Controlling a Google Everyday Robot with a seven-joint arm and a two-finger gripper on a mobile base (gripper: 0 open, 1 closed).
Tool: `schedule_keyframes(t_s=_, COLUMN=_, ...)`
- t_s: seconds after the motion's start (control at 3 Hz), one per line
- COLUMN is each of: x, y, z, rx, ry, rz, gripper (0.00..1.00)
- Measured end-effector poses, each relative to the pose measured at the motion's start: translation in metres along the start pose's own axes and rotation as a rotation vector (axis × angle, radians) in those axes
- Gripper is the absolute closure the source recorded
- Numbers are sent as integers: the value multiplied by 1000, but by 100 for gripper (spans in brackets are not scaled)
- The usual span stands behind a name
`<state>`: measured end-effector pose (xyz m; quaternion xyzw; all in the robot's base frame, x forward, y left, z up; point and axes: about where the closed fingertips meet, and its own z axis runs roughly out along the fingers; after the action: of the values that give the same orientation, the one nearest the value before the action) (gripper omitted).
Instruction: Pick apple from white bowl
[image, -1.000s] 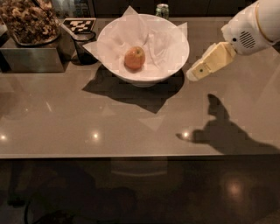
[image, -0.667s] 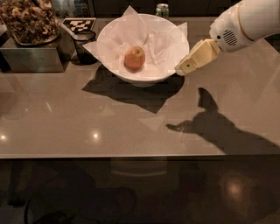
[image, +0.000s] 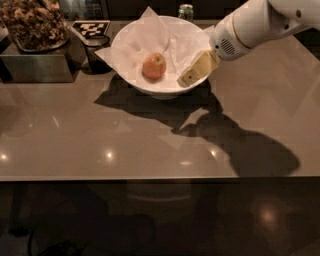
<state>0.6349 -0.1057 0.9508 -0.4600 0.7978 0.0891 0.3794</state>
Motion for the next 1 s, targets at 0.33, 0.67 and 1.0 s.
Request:
schedule_keyframes(t_s=0.33, x=0, y=0, z=0, rx=0, ry=0, rz=0, gripper=0)
schedule_keyframes(t_s=0.67, x=-3, y=-10, z=6, rx=16, ry=-27, rz=23, gripper=0)
schedule_keyframes(t_s=1.0, x=-17, y=-33, z=26, rx=25, ry=-72, rz=51, gripper=0)
